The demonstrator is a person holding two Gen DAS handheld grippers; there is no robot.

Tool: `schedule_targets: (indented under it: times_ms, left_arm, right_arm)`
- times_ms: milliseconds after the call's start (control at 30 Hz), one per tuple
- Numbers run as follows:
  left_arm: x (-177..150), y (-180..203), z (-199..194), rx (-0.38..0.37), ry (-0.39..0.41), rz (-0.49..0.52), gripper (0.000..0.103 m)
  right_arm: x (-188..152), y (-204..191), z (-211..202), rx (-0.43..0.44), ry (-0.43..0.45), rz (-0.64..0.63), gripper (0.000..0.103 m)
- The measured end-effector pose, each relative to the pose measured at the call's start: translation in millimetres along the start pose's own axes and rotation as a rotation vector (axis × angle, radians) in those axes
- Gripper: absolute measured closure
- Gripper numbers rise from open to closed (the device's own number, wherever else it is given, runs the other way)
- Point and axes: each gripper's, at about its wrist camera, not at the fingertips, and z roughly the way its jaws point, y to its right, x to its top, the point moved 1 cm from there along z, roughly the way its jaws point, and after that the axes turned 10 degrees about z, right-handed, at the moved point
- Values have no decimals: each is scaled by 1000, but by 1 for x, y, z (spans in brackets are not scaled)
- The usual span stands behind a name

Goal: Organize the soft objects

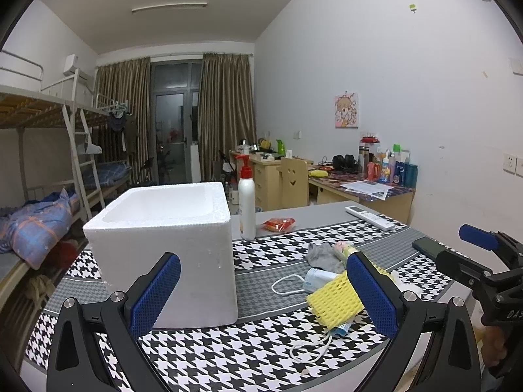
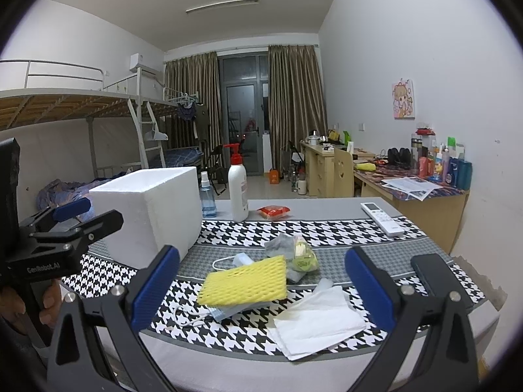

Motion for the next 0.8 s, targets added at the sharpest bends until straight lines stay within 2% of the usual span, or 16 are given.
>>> schedule_targets:
  times_ms: [300,800]
  left_arm:
    - [1,-2,4,-14,-3,-4,1]
    - [-3,17,37,-96,-72,21,1]
  right_arm:
    - [-1,2,8,-13,-21,-4,1]
    - [-8,21,32,-54,-79,16,1]
